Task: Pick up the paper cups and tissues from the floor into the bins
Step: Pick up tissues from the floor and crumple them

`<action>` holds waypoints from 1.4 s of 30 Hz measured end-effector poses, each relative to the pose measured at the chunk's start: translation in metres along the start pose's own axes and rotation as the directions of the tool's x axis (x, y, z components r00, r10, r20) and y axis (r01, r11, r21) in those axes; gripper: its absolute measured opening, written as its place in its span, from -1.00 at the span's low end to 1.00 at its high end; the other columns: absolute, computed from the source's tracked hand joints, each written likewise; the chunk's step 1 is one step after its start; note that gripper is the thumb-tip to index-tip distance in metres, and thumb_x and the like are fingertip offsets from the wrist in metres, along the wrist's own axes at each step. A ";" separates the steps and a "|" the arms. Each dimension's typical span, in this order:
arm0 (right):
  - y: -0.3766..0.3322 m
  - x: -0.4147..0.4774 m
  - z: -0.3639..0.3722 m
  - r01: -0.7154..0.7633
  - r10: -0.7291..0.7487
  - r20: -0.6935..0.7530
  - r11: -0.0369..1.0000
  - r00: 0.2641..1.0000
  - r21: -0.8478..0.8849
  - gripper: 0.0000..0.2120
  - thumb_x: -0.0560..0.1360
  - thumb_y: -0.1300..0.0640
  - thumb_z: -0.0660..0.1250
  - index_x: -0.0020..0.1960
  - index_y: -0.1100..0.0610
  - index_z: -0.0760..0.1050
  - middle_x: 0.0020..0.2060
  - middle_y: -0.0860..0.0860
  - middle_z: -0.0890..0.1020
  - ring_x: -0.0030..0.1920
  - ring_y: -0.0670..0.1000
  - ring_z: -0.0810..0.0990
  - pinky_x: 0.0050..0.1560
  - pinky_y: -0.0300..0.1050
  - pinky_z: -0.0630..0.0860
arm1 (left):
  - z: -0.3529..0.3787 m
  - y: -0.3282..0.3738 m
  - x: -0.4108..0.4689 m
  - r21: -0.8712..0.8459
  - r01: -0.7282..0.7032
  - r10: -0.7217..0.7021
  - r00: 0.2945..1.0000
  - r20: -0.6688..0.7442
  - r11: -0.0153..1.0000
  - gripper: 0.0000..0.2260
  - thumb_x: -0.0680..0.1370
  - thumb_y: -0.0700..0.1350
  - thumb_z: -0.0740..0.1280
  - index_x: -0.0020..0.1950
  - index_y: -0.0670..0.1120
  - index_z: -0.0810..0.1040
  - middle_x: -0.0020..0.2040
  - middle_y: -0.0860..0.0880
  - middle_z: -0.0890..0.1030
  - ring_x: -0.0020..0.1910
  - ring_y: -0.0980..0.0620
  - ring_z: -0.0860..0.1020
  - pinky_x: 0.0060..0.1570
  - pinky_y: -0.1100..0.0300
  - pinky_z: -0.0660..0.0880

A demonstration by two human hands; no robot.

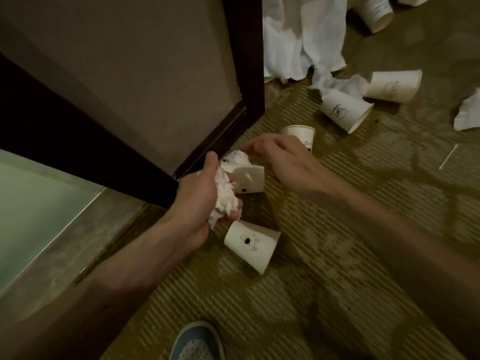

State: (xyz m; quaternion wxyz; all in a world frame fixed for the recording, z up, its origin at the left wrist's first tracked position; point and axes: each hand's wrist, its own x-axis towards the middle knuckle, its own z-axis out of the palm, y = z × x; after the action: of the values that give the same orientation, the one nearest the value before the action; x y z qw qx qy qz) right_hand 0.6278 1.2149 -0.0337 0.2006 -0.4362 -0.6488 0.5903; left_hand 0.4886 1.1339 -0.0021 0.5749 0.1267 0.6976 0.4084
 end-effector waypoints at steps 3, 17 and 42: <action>0.007 0.041 0.000 -0.041 0.071 0.119 0.971 0.990 -0.236 -0.58 0.66 0.00 -0.05 0.16 -0.04 0.59 0.29 -0.06 0.54 0.22 -0.08 0.48 0.23 -0.07 0.40 | -0.002 0.007 0.007 -0.017 -0.022 0.022 1.000 -0.011 1.000 -0.49 0.64 0.21 0.13 -0.03 -0.23 0.55 -0.41 -0.12 0.63 -0.49 0.01 0.59 -0.58 0.25 0.47; 0.049 0.056 0.030 -0.134 0.237 0.191 0.889 0.953 -0.438 -0.53 0.68 -0.05 -0.09 0.17 0.22 0.48 0.13 0.16 0.59 0.07 0.14 0.54 0.18 0.13 0.47 | -0.012 0.002 0.022 -0.048 0.071 -0.070 0.997 0.019 0.996 -0.44 0.61 0.28 0.12 0.01 -0.21 0.60 -0.21 -0.18 0.71 -0.31 -0.07 0.70 -0.46 0.14 0.60; 0.050 -0.132 -0.019 -0.008 -0.039 -0.426 0.994 0.904 -0.109 -0.91 0.50 0.03 0.43 -0.01 -0.04 0.67 -0.03 -0.17 0.60 0.08 -0.17 0.48 0.11 -0.17 0.43 | 0.092 -0.040 -0.009 0.179 0.178 -0.251 0.764 0.594 0.968 -0.50 0.53 0.30 0.30 0.09 -0.12 0.70 0.12 -0.16 0.68 0.09 -0.09 0.66 0.11 0.00 0.57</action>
State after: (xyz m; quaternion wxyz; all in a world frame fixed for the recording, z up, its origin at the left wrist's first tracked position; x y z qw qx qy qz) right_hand 0.7302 1.1158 -0.0429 0.3187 -0.5601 -0.6236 0.4425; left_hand 0.5866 1.1420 -0.0250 0.8044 0.2033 0.5053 0.2372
